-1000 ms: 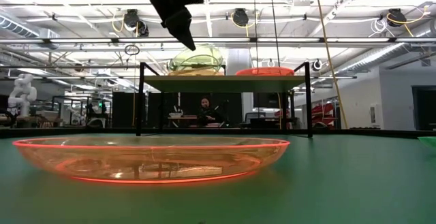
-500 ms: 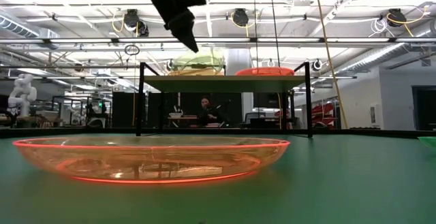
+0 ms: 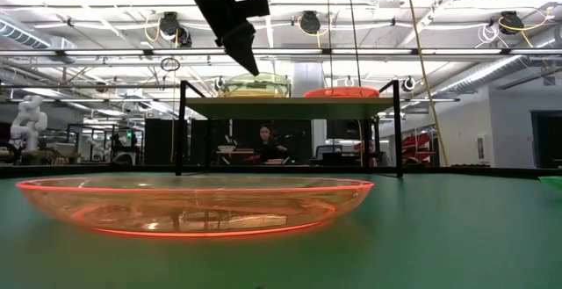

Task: Place and stack plates onto a shelf
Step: Stack the top green plate on top of the orange plate on the shelf, then stack the green plate on top of the green plate on the shelf

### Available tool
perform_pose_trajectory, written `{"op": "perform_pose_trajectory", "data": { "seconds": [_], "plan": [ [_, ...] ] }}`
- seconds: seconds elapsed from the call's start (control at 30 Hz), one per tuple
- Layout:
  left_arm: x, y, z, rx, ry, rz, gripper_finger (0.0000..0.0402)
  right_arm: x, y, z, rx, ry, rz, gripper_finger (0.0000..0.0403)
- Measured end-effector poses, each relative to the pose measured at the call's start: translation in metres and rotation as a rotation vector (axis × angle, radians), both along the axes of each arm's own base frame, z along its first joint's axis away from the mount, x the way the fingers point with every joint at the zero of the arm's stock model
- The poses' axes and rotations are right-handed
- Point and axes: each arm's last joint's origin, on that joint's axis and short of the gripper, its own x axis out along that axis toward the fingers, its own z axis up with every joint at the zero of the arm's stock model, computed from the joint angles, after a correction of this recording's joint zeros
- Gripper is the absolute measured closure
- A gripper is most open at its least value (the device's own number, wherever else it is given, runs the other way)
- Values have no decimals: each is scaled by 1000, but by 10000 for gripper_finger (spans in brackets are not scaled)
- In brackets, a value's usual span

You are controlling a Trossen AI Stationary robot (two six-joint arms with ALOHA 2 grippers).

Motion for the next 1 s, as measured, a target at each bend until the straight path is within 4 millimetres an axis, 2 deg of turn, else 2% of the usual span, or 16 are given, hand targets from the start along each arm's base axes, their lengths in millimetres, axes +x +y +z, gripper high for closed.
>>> {"op": "perform_pose_trajectory", "data": {
  "seconds": [0.33, 0.53, 0.63, 0.9, 1.0],
  "plan": [
    [0, 0, 0, -3, -3, -1, 368, 0, 0, 0, 0, 0, 0, 284],
    [0, 0, 0, 3, 3, -7, 299, 0, 0, 0, 0, 0, 0, 284],
    [0, 0, 0, 4, 4, -6, 278, 0, 0, 0, 0, 0, 0, 284],
    [0, -1, 1, 10, -11, 50, 274, 0, 0, 0, 0, 0, 0, 284],
    [-3, -7, 6, 28, -30, 97, 294, 0, 0, 0, 0, 0, 0, 284]
  ]
}}
